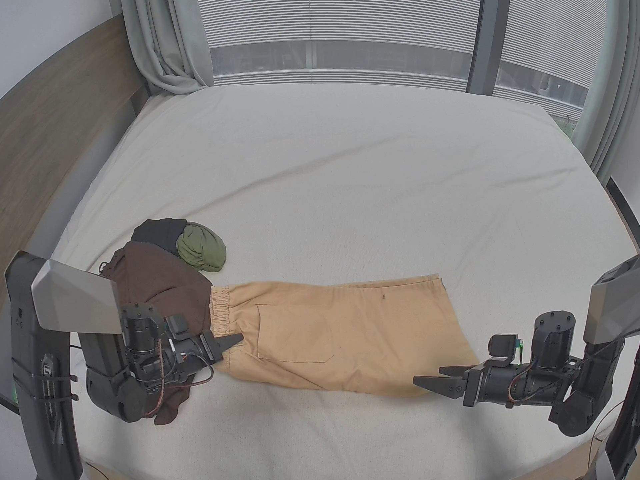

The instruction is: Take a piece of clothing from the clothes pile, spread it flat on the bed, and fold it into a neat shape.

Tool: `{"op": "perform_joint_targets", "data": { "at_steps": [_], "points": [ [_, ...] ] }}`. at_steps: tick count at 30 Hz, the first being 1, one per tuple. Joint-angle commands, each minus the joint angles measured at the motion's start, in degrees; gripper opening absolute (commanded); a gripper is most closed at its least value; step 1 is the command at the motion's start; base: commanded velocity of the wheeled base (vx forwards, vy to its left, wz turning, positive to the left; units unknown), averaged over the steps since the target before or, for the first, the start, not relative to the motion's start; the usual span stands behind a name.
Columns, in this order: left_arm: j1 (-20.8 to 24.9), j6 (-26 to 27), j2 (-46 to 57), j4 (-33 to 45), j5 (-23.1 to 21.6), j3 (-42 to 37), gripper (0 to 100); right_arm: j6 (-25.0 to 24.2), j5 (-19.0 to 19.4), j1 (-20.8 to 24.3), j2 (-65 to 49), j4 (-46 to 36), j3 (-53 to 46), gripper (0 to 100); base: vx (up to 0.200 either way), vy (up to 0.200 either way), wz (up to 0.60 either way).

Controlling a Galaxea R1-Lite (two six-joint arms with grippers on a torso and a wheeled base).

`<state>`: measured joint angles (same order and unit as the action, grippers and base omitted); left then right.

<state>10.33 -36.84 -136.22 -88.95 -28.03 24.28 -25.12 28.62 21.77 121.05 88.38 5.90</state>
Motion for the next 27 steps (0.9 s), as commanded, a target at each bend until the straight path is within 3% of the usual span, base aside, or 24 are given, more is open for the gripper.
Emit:
{"op": "perform_joint_targets", "data": {
  "at_steps": [1,17,27],
  "points": [
    [-1.62,0.01,3.33,-0.08,-0.45,-2.49,0,-0.01,0.03,0.2,0.15,0.04,-0.01,100,0.0,0.0,0.0],
    [-8.3,2.91,7.81,-0.08,-3.61,-8.73,0,-0.01,-0.06,0.38,0.06,0.04,-0.1,100,0.0,0.0,0.0],
    [-5.58,3.71,8.78,-0.08,-3.53,-6.88,0,-0.01,-0.06,0.38,0.06,0.04,-0.1,100,0.0,0.0,0.0]
  ]
}}
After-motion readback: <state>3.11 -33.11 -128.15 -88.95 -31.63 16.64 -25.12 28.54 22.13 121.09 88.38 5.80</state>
